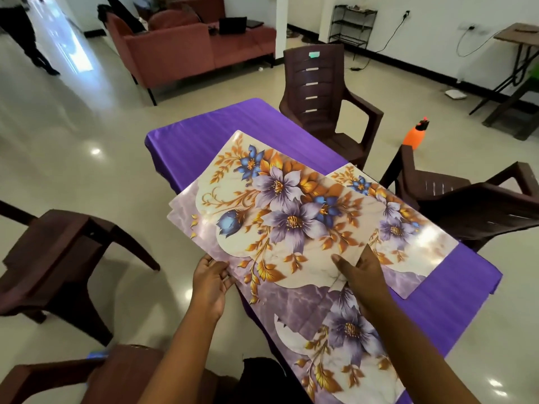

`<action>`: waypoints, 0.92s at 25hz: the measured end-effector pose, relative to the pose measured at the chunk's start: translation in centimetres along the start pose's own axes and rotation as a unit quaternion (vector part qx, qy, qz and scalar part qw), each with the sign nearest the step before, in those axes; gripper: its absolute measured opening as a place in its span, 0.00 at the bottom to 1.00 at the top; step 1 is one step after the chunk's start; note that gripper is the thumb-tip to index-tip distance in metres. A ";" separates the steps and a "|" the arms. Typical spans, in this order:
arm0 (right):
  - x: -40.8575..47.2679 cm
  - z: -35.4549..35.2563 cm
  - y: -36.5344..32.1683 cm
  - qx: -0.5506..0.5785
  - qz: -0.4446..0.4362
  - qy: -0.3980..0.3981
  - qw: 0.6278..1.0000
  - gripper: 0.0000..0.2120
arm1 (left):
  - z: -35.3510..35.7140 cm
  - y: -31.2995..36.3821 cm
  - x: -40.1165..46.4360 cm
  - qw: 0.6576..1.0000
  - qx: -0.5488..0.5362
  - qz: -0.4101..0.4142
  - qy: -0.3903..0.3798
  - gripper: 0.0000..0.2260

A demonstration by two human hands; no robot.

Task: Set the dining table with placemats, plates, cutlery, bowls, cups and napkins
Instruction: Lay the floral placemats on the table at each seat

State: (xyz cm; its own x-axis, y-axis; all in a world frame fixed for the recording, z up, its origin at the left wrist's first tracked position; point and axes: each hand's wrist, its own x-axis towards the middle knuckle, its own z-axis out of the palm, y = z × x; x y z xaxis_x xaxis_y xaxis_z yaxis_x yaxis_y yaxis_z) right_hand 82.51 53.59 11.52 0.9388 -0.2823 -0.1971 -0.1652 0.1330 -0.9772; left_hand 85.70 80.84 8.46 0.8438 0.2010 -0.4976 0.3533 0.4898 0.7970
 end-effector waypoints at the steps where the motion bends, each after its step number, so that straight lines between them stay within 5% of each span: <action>1: 0.4 0.0 0.0 0.009 0.003 0.002 1.000 0.26 | 0.3 0.4 0.6 1.000 0.006 -0.001 0.001 0.12; 12: 3.7 1.4 0.9 0.000 0.030 0.049 0.998 0.16 | 1.5 2.8 5.0 1.000 -0.011 -0.005 -0.014 0.19; 23: 13.4 12.5 1.4 -0.053 0.034 0.058 0.996 0.15 | -0.7 9.1 18.6 1.000 0.004 0.004 0.014 0.20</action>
State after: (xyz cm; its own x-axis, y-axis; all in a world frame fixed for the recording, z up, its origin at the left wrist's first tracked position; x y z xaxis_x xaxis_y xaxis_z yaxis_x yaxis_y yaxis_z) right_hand 98.67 61.86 8.53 0.8844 -0.3847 -0.2642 -0.2636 0.0554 -0.9630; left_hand 104.33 89.63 6.19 0.8352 0.2293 -0.4999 0.3495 0.4804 0.8044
